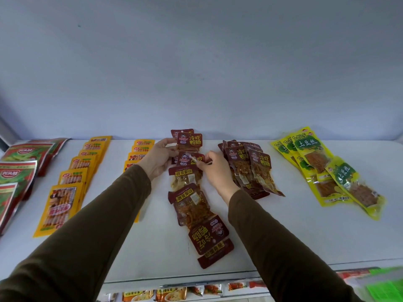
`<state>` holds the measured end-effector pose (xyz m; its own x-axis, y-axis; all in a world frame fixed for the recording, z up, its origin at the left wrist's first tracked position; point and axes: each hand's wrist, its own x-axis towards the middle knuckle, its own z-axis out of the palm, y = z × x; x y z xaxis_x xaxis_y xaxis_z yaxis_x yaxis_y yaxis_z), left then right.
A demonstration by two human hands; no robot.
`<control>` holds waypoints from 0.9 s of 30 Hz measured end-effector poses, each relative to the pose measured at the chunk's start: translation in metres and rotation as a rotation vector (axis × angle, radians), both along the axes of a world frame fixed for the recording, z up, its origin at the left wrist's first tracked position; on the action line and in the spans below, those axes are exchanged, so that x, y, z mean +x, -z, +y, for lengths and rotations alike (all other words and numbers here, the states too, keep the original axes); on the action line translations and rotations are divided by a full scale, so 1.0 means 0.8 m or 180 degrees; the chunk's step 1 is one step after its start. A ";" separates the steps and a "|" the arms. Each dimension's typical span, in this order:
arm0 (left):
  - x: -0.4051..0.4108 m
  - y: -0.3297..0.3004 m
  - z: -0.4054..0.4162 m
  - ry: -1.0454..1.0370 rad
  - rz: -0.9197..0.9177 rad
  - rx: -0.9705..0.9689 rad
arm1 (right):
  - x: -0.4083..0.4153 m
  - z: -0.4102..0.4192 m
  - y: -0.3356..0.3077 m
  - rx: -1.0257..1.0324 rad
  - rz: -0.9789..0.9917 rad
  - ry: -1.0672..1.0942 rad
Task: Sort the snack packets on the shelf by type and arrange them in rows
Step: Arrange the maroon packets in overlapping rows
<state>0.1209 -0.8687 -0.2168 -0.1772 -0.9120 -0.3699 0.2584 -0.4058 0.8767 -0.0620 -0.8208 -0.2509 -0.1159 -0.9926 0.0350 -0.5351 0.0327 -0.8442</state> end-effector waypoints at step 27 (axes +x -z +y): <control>0.004 -0.001 0.000 0.0243 0.0043 -0.0032 | 0.013 -0.022 -0.021 0.0155 -0.0432 0.0418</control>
<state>0.1242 -0.8686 -0.2158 -0.2514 -0.8994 -0.3577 0.2389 -0.4158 0.8775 -0.0513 -0.8384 -0.2344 -0.2450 -0.9688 -0.0373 -0.4049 0.1372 -0.9040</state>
